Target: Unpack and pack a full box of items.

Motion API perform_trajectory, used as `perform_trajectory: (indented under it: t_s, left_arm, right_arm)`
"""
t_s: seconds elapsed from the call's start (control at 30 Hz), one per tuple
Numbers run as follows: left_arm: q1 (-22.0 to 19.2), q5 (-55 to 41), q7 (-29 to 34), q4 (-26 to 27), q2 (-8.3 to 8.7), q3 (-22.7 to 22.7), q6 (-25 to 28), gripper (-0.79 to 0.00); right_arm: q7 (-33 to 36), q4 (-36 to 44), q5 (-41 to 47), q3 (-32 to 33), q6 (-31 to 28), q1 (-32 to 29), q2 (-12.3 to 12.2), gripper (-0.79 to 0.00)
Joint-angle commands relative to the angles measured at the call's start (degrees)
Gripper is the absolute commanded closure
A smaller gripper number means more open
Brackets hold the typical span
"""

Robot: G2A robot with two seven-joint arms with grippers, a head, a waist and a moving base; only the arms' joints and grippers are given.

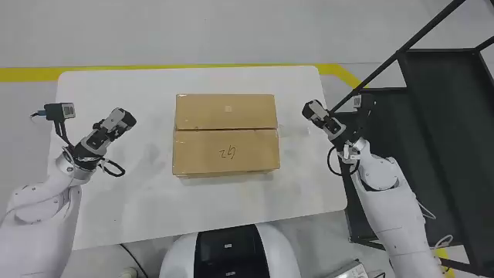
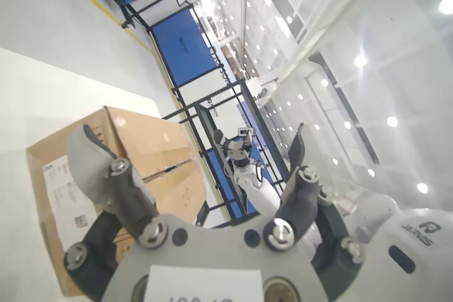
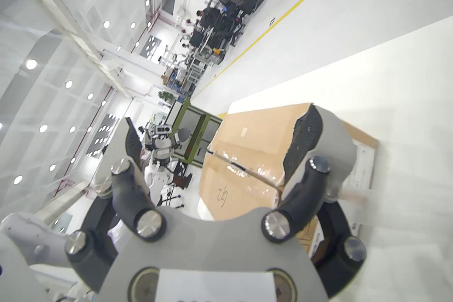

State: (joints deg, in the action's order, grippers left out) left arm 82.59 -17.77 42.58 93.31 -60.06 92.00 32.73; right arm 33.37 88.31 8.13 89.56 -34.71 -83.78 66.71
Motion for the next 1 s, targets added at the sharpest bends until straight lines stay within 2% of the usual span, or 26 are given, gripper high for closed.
perform_trajectory:
  t_s: [0.0, 0.1, 0.23, 0.3, 0.47, 0.97]
  left_arm:
    - [-0.65, -3.97, 6.33, -0.36, 0.29, -0.22, 0.11, -0.785]
    - [-2.94, -6.26, 15.51, -2.34, 0.98, 0.57, 0.4, -0.785]
    - [-7.4, -13.27, 31.08, -6.46, 1.83, -0.54, -2.1, -0.785]
    - [-9.93, -13.71, 34.3, -7.42, 2.34, -1.38, -5.31, -0.785]
    - [-14.45, -18.89, 40.99, -9.09, 3.32, -4.46, -11.98, -0.785]
    - [-14.69, -18.88, 41.27, -9.04, 3.4, -4.63, -12.26, -0.785]
  right_arm:
    - [7.34, -1.07, 3.46, 0.4, -0.41, 0.35, -0.48, -0.785]
    - [18.81, -2.85, 8.58, 0.92, 0.09, 1.26, -1.32, -0.785]
    - [35.85, -4.97, 13.06, -0.05, -0.1, 2.67, -2.41, -0.785]
    - [38.85, -4.21, 14.73, -1.3, 2.65, 3.45, -2.82, -0.785]
    - [41.21, -4.62, 15.09, -3.42, 5.02, 5.09, -3.67, -0.785]
    - [40.88, -5.12, 14.59, -3.57, 4.68, 5.44, -3.73, -0.785]
